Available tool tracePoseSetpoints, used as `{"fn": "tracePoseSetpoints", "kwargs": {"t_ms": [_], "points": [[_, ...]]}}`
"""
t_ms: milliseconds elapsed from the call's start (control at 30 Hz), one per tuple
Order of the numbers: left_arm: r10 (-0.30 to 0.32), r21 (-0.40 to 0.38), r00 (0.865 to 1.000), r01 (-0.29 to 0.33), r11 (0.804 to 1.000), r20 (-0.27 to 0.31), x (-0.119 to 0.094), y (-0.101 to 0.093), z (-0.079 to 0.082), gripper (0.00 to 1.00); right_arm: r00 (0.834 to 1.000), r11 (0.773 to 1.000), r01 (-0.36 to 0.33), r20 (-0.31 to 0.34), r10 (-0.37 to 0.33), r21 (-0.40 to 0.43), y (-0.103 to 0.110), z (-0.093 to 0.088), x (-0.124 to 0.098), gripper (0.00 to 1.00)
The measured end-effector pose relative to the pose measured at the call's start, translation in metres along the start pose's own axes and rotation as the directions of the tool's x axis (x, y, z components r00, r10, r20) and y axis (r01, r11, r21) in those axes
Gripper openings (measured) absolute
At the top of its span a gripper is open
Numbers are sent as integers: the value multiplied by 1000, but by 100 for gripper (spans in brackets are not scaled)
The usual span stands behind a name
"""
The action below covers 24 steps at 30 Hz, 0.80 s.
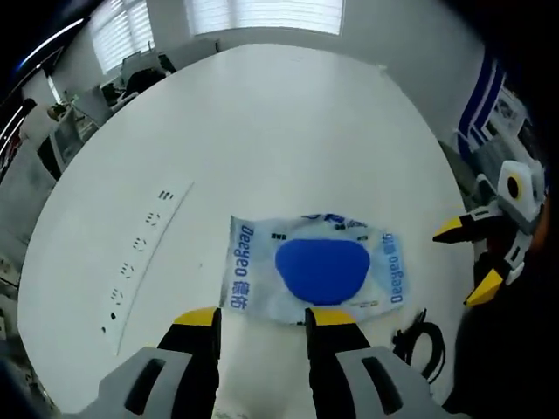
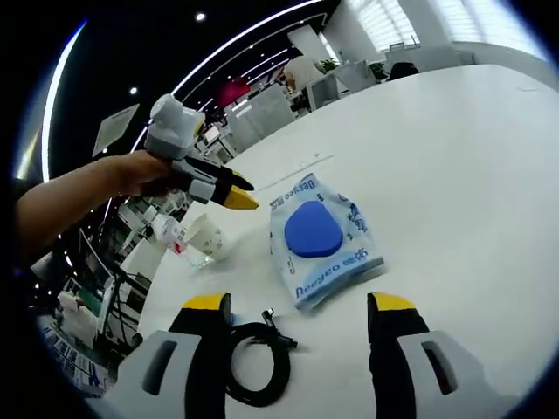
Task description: Arrange the tabletop items into an orderly group along one side of the table until the central work area is clear of visible clutter.
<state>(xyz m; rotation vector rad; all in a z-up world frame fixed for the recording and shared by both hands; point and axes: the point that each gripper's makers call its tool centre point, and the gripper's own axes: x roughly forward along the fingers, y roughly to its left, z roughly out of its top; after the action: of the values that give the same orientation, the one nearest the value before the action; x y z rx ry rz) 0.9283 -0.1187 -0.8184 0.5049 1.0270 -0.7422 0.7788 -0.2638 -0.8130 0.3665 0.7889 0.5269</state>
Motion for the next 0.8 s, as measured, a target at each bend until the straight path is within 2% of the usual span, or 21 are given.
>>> {"fn": "tracePoseSetpoints", "kwargs": {"t_ms": [133,300,367,433,500,633,800], "points": [[2,11,1000,-1,1000,-28,4,3,-7,37,1000,1000,2,-18,-1,14,-3,-2,5,59],[-8,2,1000,8,1000,-29,10,6,-9,37,1000,1000,4,-30,-3,29,-5,-5,7,60],[-47,-48,999,46,998,-7,11,4,-6,37,999,999,4,-36,-3,37,-7,-5,9,60],[-61,-72,998,61,996,11,9,2,-3,37,999,999,6,-37,-4,41,-11,-6,12,60],[-60,-63,998,61,996,16,7,2,-1,37,999,999,10,-36,-8,43,-13,-5,12,60],[-58,-34,998,57,998,-13,12,7,-5,36,999,997,16,-35,-13,77,-17,-6,13,60],[-59,-41,997,57,998,-44,21,13,-11,34,999,995,2,-38,2,104,-16,-7,20,58]]}}
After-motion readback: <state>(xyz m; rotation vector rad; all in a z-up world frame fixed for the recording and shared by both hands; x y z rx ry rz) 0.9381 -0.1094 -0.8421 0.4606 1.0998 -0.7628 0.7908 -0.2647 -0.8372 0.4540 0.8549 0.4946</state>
